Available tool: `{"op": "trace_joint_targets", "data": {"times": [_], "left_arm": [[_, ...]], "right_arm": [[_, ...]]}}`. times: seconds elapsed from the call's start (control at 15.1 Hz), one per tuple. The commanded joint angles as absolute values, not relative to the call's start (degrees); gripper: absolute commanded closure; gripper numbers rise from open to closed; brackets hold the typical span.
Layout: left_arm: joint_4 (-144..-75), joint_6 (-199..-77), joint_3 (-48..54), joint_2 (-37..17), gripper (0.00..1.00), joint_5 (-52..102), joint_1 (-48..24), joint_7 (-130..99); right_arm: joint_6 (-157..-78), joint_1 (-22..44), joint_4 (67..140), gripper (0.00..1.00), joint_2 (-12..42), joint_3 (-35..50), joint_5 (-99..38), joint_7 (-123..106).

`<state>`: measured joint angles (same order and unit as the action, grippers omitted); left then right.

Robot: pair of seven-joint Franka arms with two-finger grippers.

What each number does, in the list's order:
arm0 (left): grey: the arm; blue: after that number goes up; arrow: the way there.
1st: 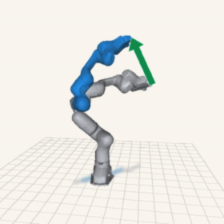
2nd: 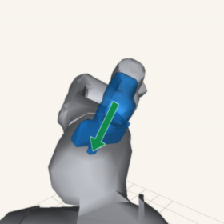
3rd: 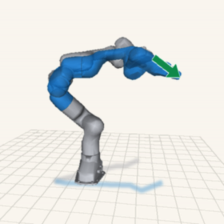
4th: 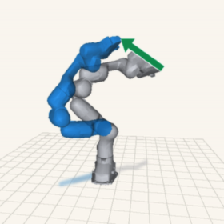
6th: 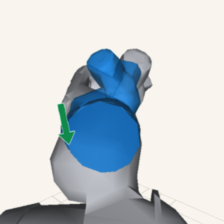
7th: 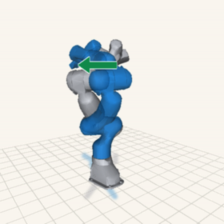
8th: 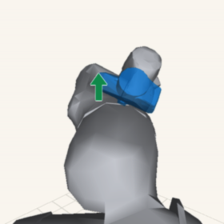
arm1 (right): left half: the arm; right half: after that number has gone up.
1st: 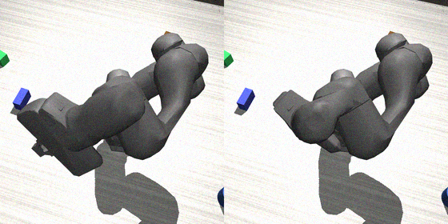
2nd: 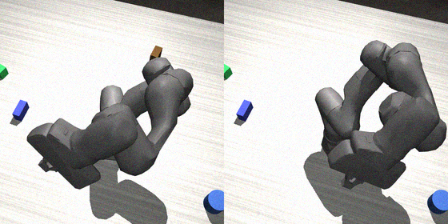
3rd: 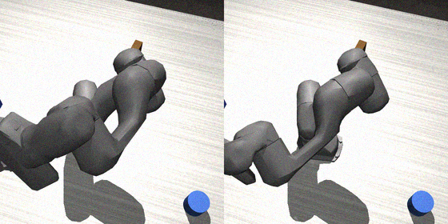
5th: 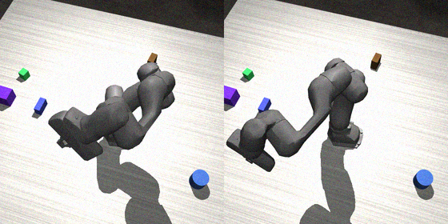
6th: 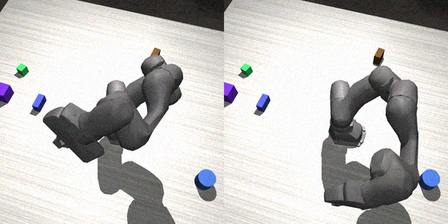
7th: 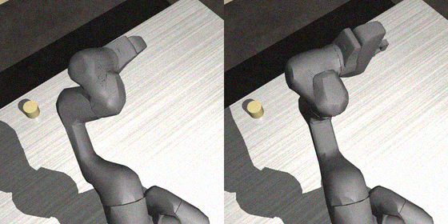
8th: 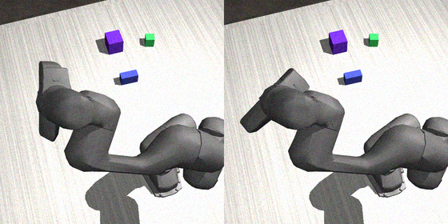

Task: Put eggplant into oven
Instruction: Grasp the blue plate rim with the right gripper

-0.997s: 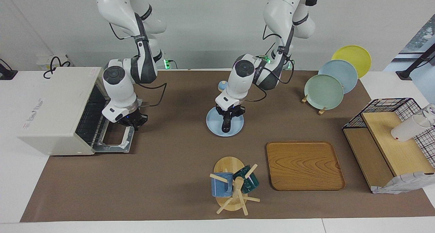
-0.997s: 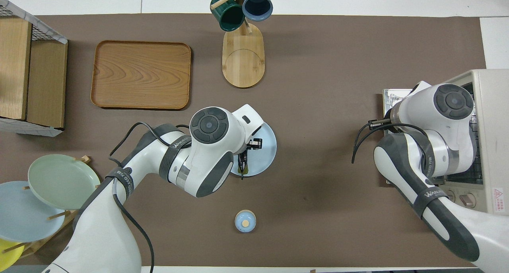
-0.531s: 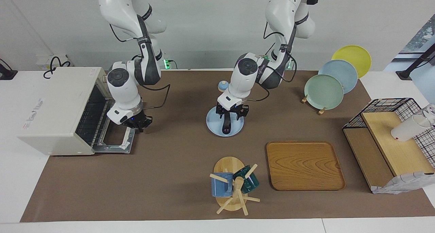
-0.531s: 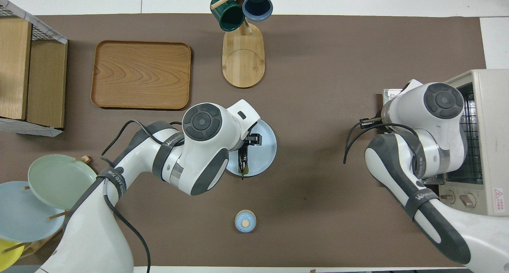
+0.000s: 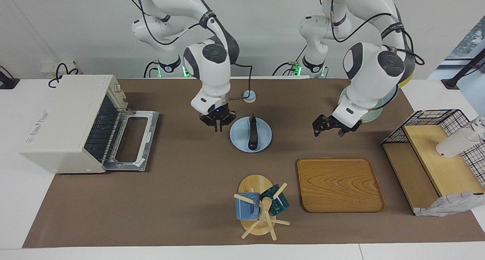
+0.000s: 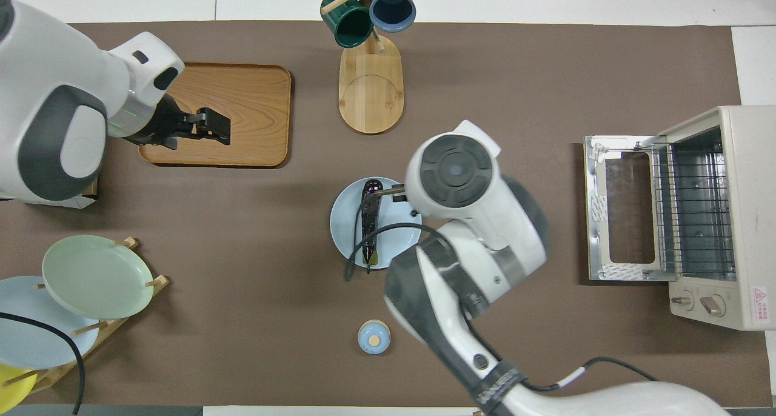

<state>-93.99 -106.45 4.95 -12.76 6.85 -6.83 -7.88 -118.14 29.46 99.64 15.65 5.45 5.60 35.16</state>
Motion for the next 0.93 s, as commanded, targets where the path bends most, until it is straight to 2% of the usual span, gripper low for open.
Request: {"op": "trace_joint_targets", "data": {"times": [0.0, 0.2, 0.33, 0.47, 0.66, 0.73, 0.86], "left_arm": [[-89.66, -100.74, 5.36, -12.92, 0.00, 4.75, -5.37, -7.47], [-88.77, -97.13, 5.45, -9.25, 0.00, 3.00, -3.17, -7.38], [-89.29, -94.76, 5.45, -6.95, 0.00, 1.77, -2.99, -7.38], [-91.74, -93.78, 5.45, -4.06, 0.00, 1.05, -3.08, -7.38], [-96.57, -93.78, 5.54, -0.54, 0.00, 1.05, -3.08, -7.21], [-99.29, -94.56, 5.54, 1.13, 0.00, 1.05, -3.08, -7.29], [-99.85, -95.01, 5.54, 1.67, 0.00, 1.05, -3.69, -7.29]], "right_arm": [[-114.69, 35.75, 83.97, 0.91, 27.48, 5.19, 5.71, 44.62], [-121.52, 38.49, 79.20, 0.91, 34.34, 5.19, 5.80, 45.44], [-122.78, 40.59, 74.64, 0.88, 38.65, 5.01, 7.02, 45.44], [-123.39, 42.00, 74.88, 0.78, 39.37, 5.27, 13.68, 45.53], [-124.63, 42.36, 76.90, 0.66, 39.11, 5.27, 14.50, 45.53], [-124.89, 42.54, 77.77, 0.64, 39.02, 5.27, 14.50, 45.53], [-125.16, 42.45, 79.88, 0.65, 38.85, 5.27, 14.76, 45.53]]}}
